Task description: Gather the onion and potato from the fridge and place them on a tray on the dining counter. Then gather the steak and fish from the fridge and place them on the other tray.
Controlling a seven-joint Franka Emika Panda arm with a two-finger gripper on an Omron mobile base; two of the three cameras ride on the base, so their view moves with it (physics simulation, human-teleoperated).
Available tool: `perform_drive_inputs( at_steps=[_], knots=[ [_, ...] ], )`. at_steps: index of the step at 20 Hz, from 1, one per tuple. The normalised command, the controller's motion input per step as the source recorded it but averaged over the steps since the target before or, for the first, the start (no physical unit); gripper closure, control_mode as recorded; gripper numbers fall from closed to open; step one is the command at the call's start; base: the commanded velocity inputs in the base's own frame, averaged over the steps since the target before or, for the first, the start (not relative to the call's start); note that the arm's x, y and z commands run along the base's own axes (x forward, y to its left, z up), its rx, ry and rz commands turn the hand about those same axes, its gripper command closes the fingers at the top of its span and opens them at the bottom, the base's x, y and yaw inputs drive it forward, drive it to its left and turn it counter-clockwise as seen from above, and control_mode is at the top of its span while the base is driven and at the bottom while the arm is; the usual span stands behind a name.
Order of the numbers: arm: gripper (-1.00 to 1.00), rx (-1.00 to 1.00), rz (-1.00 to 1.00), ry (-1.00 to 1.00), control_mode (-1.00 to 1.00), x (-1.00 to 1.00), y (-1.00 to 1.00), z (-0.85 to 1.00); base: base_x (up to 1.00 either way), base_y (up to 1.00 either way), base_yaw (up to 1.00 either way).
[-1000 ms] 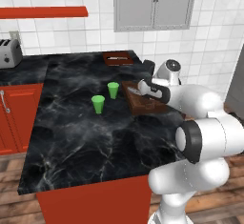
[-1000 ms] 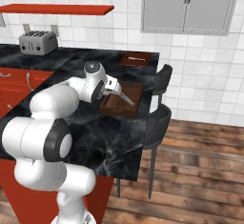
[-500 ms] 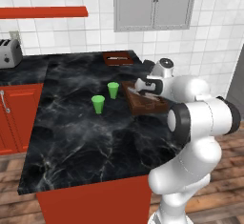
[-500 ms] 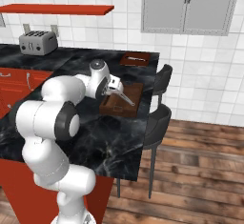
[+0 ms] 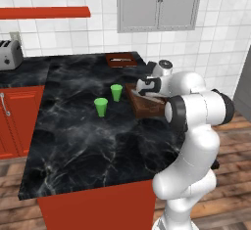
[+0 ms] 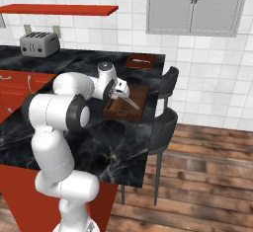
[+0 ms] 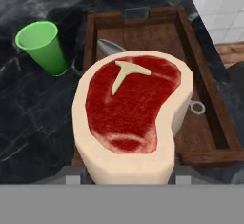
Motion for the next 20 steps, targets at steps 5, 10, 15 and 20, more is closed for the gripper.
perform_drive_inputs(
  at_steps=[5, 10, 15, 20],
  knots=[
    [1.00, 0.00, 0.00, 0.05, -1.00, 0.36, 0.00, -0.24, 0.00, 0.00, 0.00],
    [1.00, 0.00, 0.01, 0.03, -1.00, 0.38, 0.00, -0.30, 0.00, 0.00, 0.00],
    [1.00, 0.00, 0.01, 0.00, -1.00, 0.40, 0.00, -0.25, 0.00, 0.00, 0.00],
    [1.00, 0.00, 0.01, 0.00, -1.00, 0.39, 0.00, -0.22, 0.00, 0.00, 0.00]
  ],
)
